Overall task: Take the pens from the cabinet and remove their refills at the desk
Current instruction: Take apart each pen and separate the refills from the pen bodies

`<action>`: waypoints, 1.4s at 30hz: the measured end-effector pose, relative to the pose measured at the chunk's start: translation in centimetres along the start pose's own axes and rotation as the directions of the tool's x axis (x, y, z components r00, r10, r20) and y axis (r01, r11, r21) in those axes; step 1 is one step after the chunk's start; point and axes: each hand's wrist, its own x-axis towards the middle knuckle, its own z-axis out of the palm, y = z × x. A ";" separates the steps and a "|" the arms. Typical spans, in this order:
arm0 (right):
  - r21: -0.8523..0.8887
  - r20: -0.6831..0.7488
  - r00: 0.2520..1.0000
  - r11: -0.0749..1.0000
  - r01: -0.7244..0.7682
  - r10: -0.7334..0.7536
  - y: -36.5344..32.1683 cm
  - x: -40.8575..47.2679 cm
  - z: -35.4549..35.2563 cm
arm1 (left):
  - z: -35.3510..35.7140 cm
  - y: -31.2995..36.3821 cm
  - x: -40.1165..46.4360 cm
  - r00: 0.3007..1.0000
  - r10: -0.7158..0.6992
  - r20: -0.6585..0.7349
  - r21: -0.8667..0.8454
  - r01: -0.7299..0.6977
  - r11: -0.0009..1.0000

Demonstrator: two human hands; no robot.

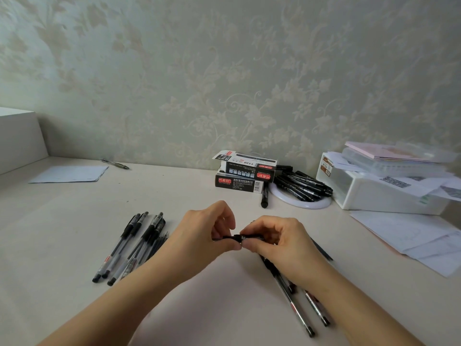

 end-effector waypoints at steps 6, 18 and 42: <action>0.007 0.023 1.000 1.000 0.014 -0.014 0.0 0.1 -0.4 | -0.1 0.4 0.0 1.000 0.013 -0.013 -0.002 -0.013 1.000; -0.154 -0.050 0.993 0.983 0.096 -0.105 0.3 0.3 0.4 | -0.1 0.4 -0.1 0.995 0.087 -0.051 0.115 -0.080 0.990; -0.538 -0.099 0.945 0.816 0.212 -0.311 1.0 0.3 -0.2 | -6.8 -6.5 -0.4 0.794 -0.507 -0.334 0.462 0.607 0.646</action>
